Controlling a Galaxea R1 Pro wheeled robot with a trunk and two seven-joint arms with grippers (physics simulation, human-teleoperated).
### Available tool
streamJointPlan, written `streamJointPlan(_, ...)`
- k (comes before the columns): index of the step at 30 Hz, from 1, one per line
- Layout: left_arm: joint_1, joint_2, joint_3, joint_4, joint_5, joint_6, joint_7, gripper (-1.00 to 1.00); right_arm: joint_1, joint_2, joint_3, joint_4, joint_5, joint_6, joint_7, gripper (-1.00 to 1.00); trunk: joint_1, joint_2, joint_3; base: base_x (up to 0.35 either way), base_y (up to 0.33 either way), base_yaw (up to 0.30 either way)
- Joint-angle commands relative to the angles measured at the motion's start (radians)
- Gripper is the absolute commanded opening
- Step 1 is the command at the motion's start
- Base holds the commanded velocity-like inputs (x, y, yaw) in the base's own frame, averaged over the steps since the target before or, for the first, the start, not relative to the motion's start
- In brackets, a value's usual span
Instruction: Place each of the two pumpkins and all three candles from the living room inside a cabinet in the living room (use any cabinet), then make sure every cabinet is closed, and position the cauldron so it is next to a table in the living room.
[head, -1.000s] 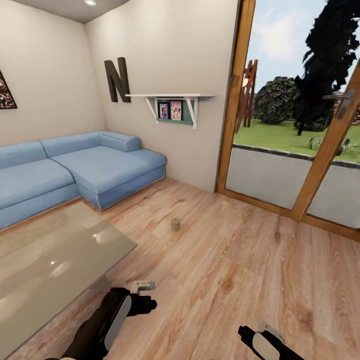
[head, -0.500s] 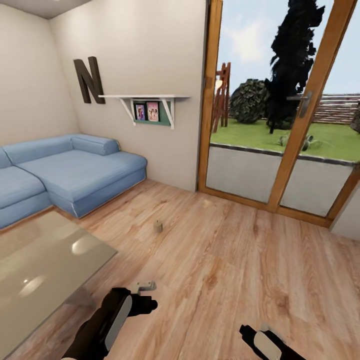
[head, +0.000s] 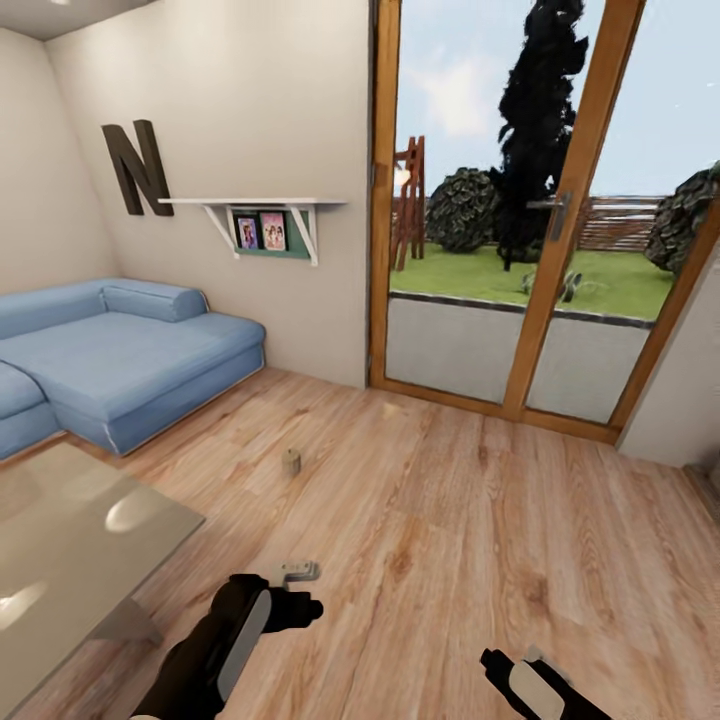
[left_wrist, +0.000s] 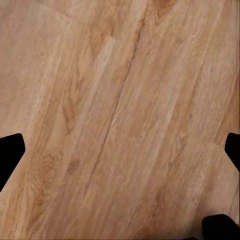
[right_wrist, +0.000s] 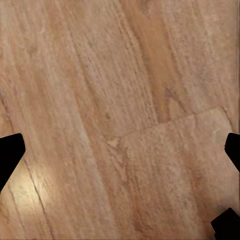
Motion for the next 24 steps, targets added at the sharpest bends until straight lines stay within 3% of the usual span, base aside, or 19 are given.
streamJointPlan(1,0.0,-0.001,0.0,0.0,0.0,0.0,0.0,1.0,0.0,0.0,0.0,0.0,0.0,0.0,0.0,1.0,0.0,0.0,0.001,0.0,0.0,-0.175)
streamJointPlan(5,0.0,-0.001,0.001,-0.002,0.0,-0.004,-0.001,1.0,0.0,0.0,-0.005,0.024,0.0,-0.001,0.001,1.0,0.0,0.0,0.007,0.0,0.0,-0.175)
streamJointPlan(8,0.0,-0.002,0.001,-0.002,0.001,-0.008,0.0,1.0,0.0,-0.001,-0.045,0.044,0.0,-0.008,0.003,1.0,0.0,0.0,0.012,0.0,0.0,-0.175)
streamJointPlan(12,0.0,-0.001,0.002,-0.002,0.0,-0.009,0.0,1.0,0.0,-0.002,-0.067,0.048,0.0,-0.011,0.005,1.0,-0.011,0.021,0.027,0.0,0.0,-0.175)
streamJointPlan(24,0.0,-0.001,0.003,-0.001,0.0,-0.008,0.0,1.0,0.0,-0.002,-0.072,0.076,0.0,-0.015,0.007,1.0,-0.057,0.105,0.081,0.0,0.0,-0.185)
